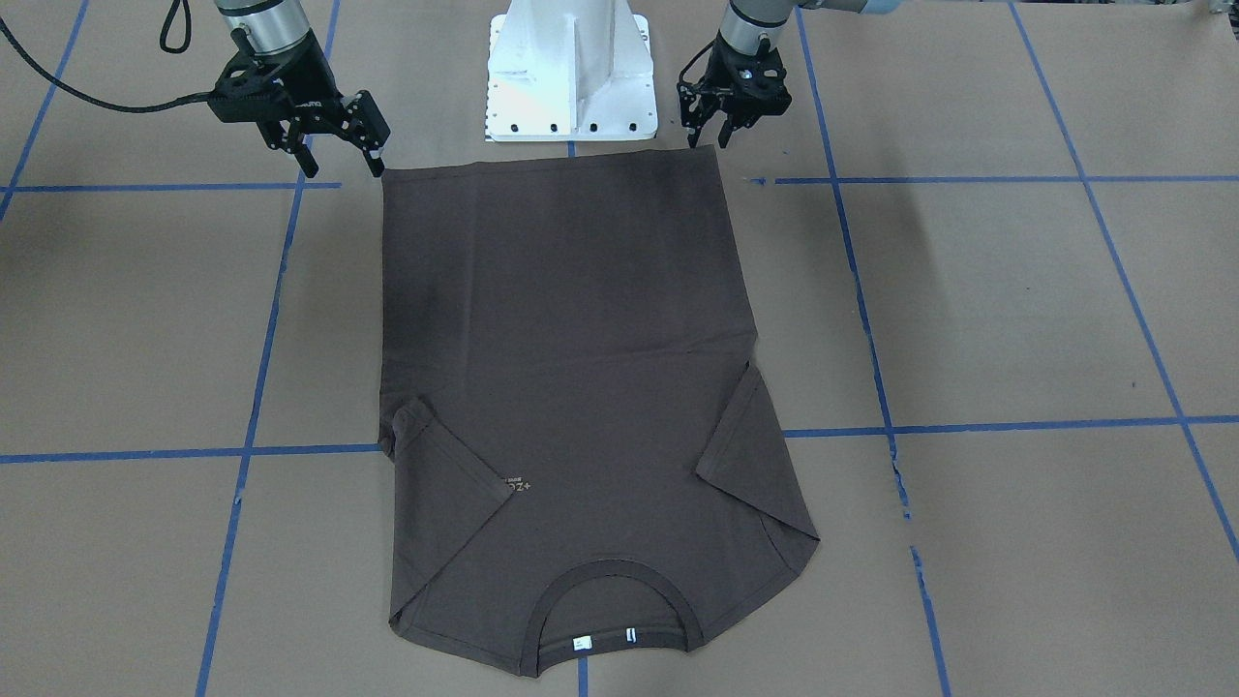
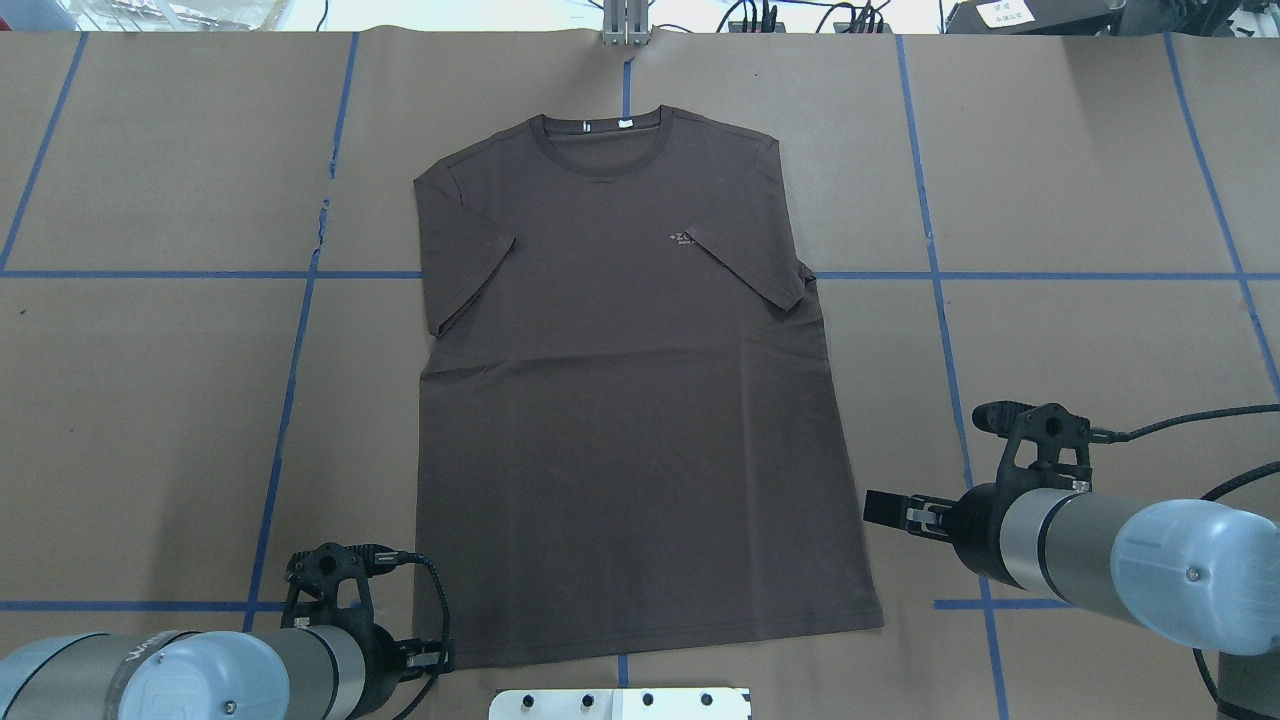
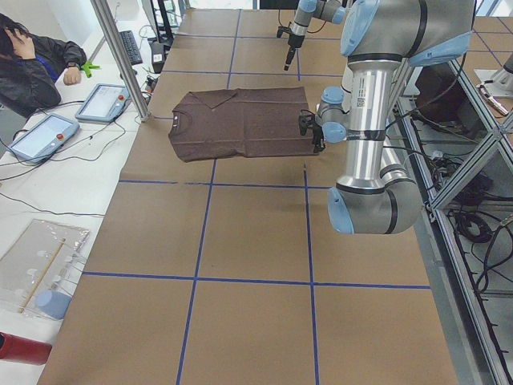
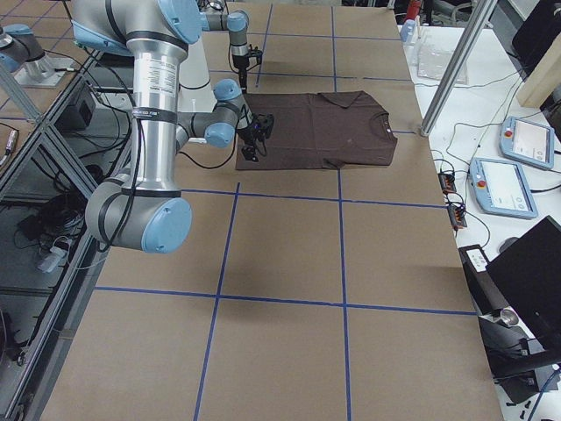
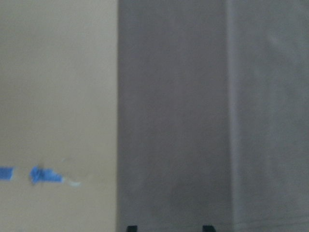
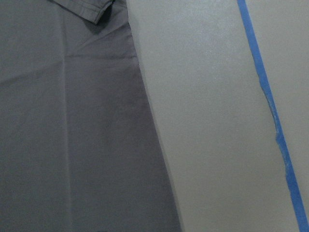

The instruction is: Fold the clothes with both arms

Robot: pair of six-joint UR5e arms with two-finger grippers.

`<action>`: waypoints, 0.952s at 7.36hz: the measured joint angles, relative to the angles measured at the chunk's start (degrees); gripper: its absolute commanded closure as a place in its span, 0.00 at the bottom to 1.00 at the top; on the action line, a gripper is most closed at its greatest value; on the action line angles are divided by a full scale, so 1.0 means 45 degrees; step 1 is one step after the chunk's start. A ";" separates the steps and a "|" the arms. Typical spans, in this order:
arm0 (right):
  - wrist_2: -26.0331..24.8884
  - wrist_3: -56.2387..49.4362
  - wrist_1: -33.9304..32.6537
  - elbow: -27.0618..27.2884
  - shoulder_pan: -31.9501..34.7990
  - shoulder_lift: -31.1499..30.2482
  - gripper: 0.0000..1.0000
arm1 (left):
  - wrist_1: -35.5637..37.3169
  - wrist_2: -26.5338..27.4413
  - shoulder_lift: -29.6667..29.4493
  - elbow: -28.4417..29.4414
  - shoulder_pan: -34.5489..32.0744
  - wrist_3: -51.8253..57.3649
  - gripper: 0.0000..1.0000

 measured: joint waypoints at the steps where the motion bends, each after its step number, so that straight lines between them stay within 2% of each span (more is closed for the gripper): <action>1: -0.0001 -0.0004 0.0002 0.0000 -0.0005 -0.0002 0.03 | 0.0022 0.0009 -0.0032 0.0195 0.0044 -0.0018 0.48; 3: -0.0002 -0.0006 0.0003 0.0001 -0.0005 -0.0027 0.03 | 0.0028 0.0016 -0.0108 0.0458 0.0223 -0.0049 0.50; 4: -0.0002 -0.0007 0.0003 0.0000 -0.0006 -0.0046 0.03 | 0.0021 0.0022 -0.0117 0.0489 0.0318 -0.0137 0.57; 5: -0.0002 -0.0007 0.0002 0.0001 -0.0006 -0.0053 0.03 | 0.0016 0.0029 -0.0128 0.0498 0.0438 -0.0293 0.78; 6: -0.0002 -0.0006 0.0002 0.0001 -0.0006 -0.0059 0.03 | 0.0015 0.0034 -0.0155 0.0503 0.0522 -0.0411 0.82; 7: -0.0002 -0.0007 0.0003 0.0000 -0.0006 -0.0060 0.02 | 0.0015 0.0035 -0.0183 0.0505 0.0569 -0.0482 0.95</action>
